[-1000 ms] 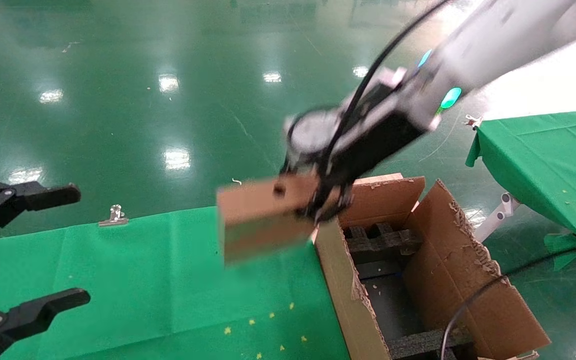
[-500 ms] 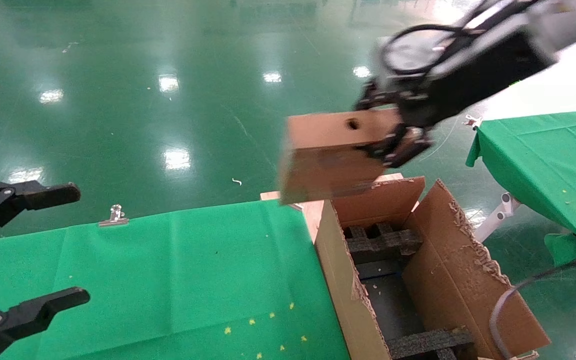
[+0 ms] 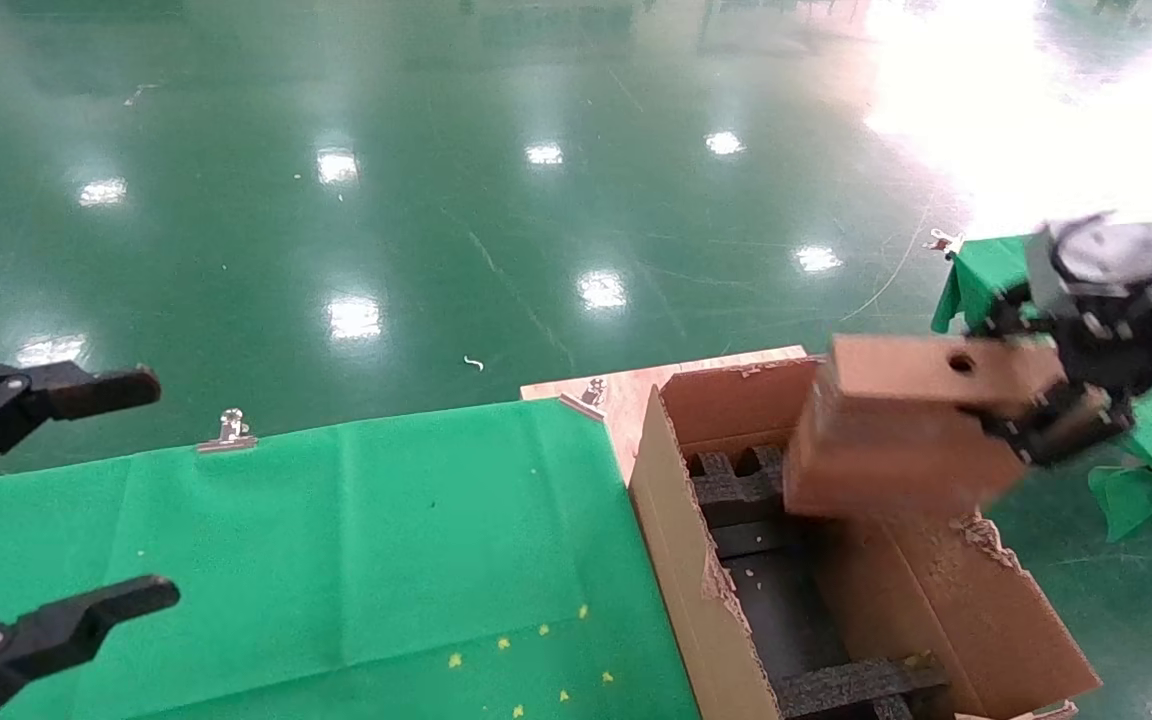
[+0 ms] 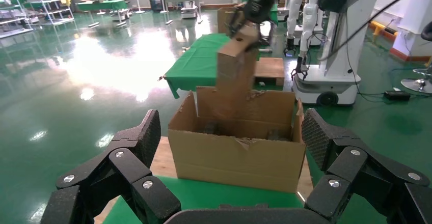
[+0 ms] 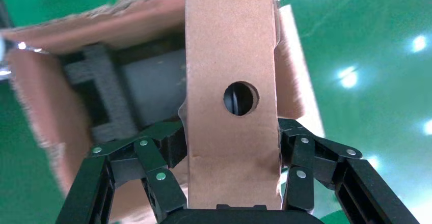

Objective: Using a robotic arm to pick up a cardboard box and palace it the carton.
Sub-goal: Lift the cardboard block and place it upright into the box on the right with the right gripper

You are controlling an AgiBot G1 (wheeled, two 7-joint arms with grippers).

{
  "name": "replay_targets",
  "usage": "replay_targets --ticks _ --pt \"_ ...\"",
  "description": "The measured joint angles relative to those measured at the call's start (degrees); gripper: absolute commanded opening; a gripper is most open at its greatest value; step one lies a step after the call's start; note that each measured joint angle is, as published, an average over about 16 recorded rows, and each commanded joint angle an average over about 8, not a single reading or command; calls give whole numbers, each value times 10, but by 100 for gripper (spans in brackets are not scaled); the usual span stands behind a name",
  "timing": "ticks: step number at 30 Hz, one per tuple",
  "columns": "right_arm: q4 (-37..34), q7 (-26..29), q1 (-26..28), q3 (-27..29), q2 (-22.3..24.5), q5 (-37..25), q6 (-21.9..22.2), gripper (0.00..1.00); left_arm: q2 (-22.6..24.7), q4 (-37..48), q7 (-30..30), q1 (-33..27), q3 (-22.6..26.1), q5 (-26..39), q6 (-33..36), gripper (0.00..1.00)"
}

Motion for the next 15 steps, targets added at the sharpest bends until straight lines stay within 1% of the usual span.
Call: replay_targets --ticks 6,15 --pt "29 16 8 -29 38 1 6 0 0 0 0 0 0 0 0 100" --pt "40 25 6 -38 48 0 13 0 0 0 0 0 0 0 0 100"
